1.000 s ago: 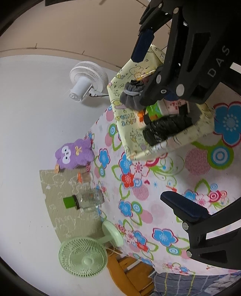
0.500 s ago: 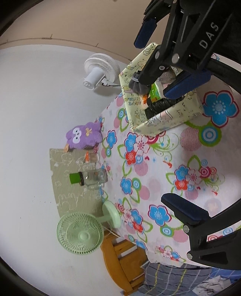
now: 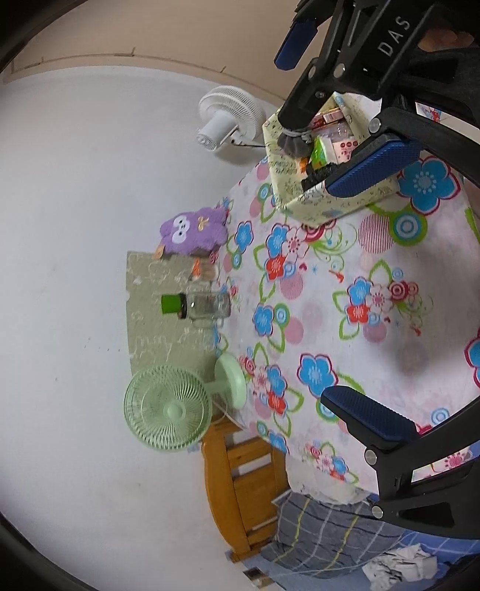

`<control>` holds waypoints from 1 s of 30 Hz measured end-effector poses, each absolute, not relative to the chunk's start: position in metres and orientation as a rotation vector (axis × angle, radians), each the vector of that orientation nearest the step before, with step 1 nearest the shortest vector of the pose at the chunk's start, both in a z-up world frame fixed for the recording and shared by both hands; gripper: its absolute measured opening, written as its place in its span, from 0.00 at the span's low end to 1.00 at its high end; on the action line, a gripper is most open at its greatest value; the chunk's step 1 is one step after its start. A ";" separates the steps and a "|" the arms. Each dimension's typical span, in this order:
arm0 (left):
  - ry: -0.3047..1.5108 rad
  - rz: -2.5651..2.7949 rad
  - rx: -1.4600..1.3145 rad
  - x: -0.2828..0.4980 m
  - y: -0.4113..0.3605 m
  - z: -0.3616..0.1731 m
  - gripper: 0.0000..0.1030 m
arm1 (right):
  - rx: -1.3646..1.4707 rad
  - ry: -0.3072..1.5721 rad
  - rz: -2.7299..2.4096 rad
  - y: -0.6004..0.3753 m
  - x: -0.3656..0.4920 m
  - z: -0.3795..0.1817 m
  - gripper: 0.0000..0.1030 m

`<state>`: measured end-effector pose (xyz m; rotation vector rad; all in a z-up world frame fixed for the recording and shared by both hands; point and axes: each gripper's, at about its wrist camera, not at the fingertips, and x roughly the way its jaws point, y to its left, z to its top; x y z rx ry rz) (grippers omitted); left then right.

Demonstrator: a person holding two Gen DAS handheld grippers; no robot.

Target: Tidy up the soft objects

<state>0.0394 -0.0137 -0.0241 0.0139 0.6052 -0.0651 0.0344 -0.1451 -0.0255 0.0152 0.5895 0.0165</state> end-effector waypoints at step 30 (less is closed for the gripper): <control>0.512 0.032 -0.031 0.003 0.014 -0.004 1.00 | 0.011 0.511 0.036 -0.139 0.005 -0.010 0.88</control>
